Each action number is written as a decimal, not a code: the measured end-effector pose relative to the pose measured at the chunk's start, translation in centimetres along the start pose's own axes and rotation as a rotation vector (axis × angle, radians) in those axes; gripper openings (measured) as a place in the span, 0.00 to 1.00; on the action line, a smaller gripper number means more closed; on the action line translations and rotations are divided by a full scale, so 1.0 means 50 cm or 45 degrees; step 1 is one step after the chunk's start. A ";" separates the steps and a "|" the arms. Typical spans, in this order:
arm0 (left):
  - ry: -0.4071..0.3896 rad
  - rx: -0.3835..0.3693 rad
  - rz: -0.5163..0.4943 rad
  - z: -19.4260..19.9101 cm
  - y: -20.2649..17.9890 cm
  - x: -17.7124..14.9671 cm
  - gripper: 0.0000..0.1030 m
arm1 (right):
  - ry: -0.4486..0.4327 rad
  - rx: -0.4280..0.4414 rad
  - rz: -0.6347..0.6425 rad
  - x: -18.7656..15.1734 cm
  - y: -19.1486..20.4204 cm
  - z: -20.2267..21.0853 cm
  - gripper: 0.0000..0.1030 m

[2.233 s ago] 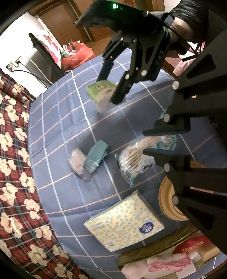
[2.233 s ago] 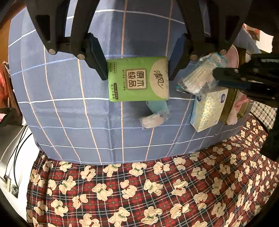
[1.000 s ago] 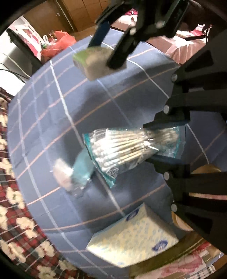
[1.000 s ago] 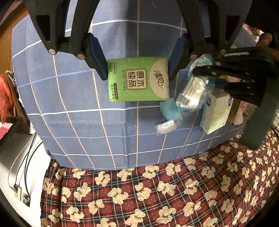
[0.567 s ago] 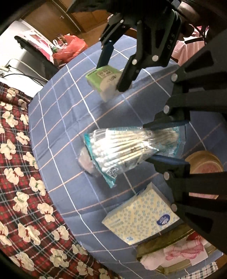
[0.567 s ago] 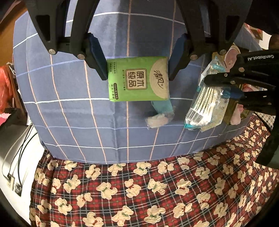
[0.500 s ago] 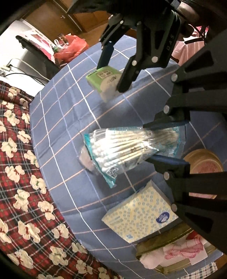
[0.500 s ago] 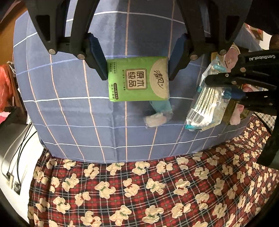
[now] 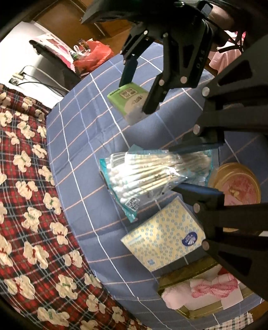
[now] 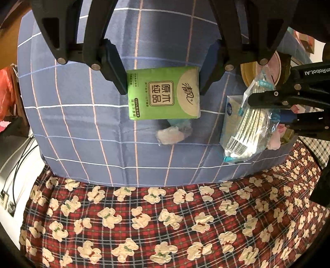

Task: Organize soft objects
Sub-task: 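Carry the swab bag with the left tool while the right tool carries the tissue pack over the gold tray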

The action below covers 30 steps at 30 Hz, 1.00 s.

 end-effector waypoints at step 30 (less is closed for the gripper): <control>-0.157 0.118 0.302 0.131 0.200 -0.084 0.26 | -0.065 0.199 0.301 0.081 0.258 -0.009 0.68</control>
Point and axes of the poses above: each gripper's, at about its wrist camera, not at the fingertips, and z roughly against the way its jaws point, y to its left, x to its top, the point moved 10 cm from there along -z, roughly the way its jaws point, and after that the axes turned 13 degrees about -x, right-handed, at the moved point
